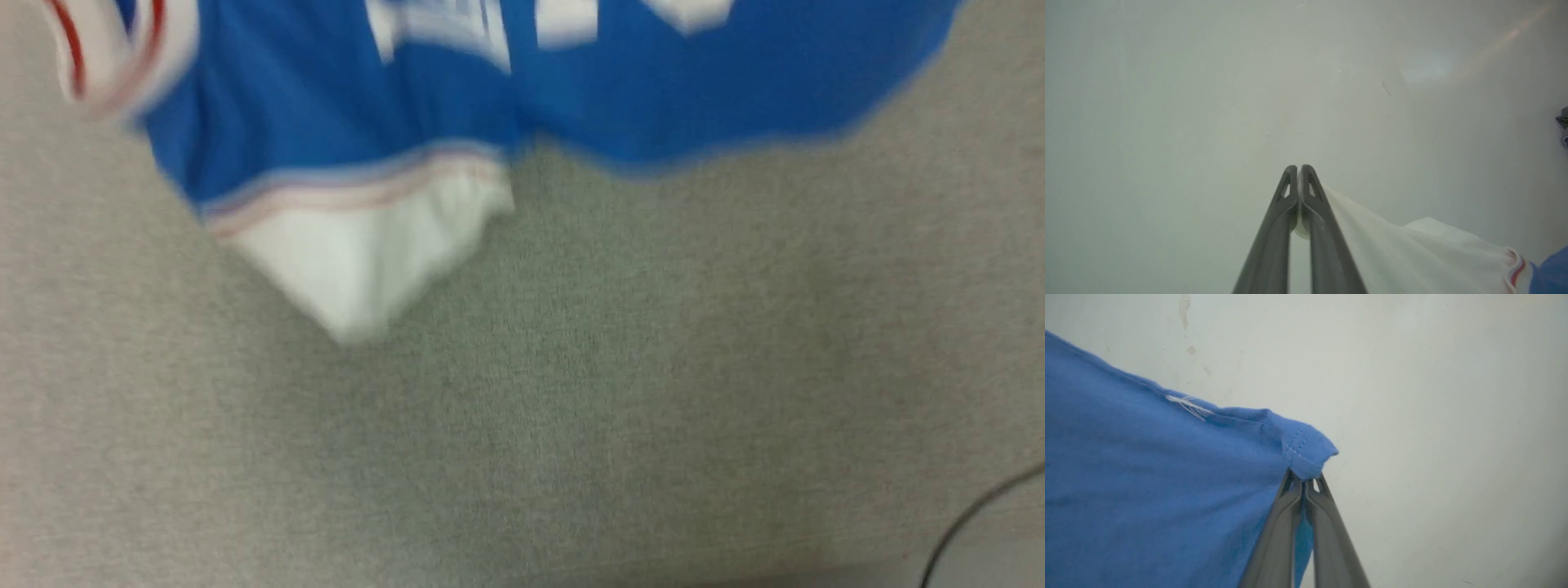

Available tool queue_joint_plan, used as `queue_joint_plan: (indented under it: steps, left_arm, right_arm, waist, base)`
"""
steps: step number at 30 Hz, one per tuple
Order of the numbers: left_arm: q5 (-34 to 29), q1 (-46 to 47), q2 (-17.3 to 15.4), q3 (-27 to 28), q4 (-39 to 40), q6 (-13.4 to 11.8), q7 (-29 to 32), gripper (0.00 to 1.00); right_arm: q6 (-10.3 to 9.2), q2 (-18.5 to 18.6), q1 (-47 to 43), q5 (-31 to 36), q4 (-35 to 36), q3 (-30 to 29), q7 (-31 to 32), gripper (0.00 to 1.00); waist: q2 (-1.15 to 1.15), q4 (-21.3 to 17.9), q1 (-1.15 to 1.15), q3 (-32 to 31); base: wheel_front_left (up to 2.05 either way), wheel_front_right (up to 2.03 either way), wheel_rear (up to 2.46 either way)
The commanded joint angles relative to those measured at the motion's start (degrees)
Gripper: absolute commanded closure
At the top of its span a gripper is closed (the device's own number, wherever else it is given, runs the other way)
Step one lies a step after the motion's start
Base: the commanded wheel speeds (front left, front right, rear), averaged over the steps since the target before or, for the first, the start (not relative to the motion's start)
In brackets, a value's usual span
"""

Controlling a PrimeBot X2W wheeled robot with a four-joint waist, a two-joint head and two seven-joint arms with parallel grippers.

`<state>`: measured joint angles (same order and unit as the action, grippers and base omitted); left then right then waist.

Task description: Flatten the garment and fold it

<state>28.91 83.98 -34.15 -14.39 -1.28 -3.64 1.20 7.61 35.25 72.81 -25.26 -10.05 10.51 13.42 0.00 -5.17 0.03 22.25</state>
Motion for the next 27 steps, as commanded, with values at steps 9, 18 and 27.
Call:
queue_joint_plan:
  steps: [9,18,27]
  left_arm:
    - [-3.9,23.1,4.2,-0.7,-19.9,1.8,-8.2,1.00]
    - [-5.4,25.8,7.2,-3.5,-30.5,4.4,-14.3,1.00]
    - [-4.7,4.7,9.1,-6.1,-29.4,5.8,-16.0,1.00]
  right_arm:
    - [-0.12,-7.5,19.5,8.4,-19.9,1.2,-10.2,1.00]
    - [-0.12,-11.0,25.1,13.8,-31.5,2.0,-18.0,1.00]
    - [-0.12,-14.8,14.6,13.6,-38.2,4.0,-26.2,1.00]
  waist:
    - [0.00,0.5,-0.03,16.4]
    - [0.00,3.7,-0.03,20.5]
    - [0.00,6.2,-0.03,16.6]
  base:
    - [0.00,0.00,0.00]
    - [0.00,0.00,0.00]
    - [0.00,0.00,0.00]
